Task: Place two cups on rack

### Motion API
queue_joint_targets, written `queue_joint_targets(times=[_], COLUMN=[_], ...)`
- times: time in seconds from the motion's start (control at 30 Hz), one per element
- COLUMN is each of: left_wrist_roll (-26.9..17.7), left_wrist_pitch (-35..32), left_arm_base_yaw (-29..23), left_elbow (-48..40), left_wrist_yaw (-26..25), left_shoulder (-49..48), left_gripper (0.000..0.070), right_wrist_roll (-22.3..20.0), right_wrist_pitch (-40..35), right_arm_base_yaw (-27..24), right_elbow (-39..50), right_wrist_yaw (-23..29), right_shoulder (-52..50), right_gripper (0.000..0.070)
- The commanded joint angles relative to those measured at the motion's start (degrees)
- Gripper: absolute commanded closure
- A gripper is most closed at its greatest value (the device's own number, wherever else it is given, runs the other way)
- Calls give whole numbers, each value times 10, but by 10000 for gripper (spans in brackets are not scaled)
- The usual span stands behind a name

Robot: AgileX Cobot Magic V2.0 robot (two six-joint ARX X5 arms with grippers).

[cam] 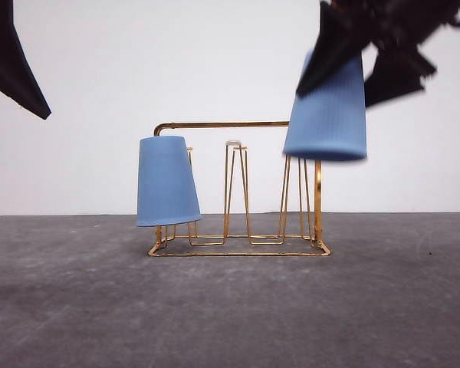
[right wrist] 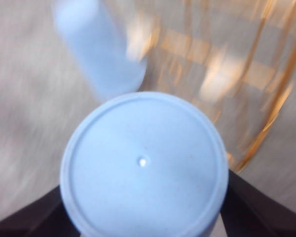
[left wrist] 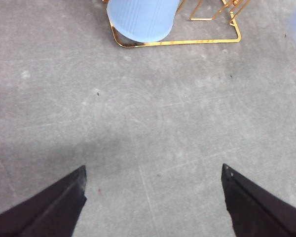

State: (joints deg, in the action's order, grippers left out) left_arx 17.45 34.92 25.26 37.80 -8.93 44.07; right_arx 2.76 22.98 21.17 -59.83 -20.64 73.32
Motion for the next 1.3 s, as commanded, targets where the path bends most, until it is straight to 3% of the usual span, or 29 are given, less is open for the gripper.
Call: queue_joint_targets(times=[0.0,0.53,0.67,0.93,1.07,1.27], left_wrist_roll=[0,2,2,2,2,2], left_wrist_pitch=[-2,-2,-2,-2,-2,-2], left_arm_base_yaw=[2,2,2,2,2,2], left_elbow=[4,4,4,4,4,4], left_wrist_yaw=[1,1,1,2,7,18], left_shoulder=[2,2,2,2,2,2], left_gripper=[198,199,199,199,199,199], right_wrist_roll=[-19,-52,-52,-51,-51,-13], right_wrist_pitch=[-3,-157,-168,-172,-170,-111], right_arm_base_yaw=[4,5,5,5,5,2], right_elbow=[-25,-42,-42,-42,-42,-63], right_wrist_yaw=[15,60,59,59,59,59], right_shoulder=[8,110,156,223,230,188], right_gripper=[432,426,316,292,114,103])
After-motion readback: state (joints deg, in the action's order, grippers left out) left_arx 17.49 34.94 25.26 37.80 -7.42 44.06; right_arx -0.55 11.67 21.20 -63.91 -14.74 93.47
